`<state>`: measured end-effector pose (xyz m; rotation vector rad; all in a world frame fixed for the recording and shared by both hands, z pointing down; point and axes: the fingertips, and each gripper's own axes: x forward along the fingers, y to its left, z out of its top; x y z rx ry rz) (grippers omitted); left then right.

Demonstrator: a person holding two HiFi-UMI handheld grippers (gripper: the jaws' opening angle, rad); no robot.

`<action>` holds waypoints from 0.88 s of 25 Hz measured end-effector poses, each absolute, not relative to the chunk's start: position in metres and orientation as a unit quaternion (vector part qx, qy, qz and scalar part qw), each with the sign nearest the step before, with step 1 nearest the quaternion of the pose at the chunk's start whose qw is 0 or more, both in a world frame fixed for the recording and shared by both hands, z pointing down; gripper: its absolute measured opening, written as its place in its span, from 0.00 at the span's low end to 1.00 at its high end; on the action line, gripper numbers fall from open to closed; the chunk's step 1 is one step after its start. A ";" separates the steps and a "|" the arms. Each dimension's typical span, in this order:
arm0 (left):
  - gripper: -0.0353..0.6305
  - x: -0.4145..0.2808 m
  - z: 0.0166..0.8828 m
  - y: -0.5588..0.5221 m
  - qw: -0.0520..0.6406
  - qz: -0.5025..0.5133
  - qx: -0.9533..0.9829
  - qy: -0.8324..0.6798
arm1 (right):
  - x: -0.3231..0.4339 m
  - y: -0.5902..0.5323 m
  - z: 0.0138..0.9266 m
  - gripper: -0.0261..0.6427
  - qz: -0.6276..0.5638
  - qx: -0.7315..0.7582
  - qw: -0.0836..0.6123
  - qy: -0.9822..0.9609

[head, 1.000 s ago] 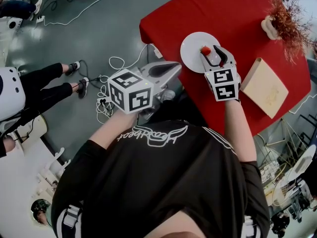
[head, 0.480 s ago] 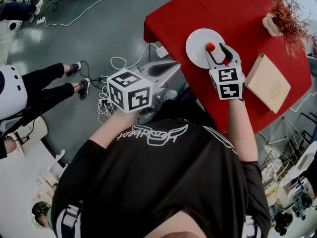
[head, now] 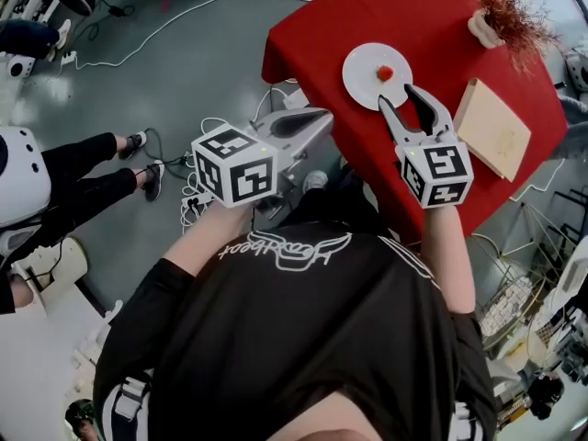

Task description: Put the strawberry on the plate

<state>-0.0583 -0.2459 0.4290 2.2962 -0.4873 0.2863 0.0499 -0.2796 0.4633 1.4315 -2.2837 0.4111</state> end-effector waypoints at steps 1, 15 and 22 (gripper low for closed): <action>0.06 -0.058 0.423 -0.243 0.373 0.108 0.902 -0.185 | 0.047 -0.273 0.452 0.32 0.146 0.516 0.193 -0.822; 0.06 -0.041 0.331 -0.198 0.280 0.064 0.944 -0.163 | 0.022 -0.191 0.328 0.06 0.080 0.461 0.078 -0.881; 0.06 -0.035 0.296 -0.149 0.250 0.045 0.953 -0.167 | 0.029 -0.133 0.305 0.05 0.105 0.439 0.052 -0.891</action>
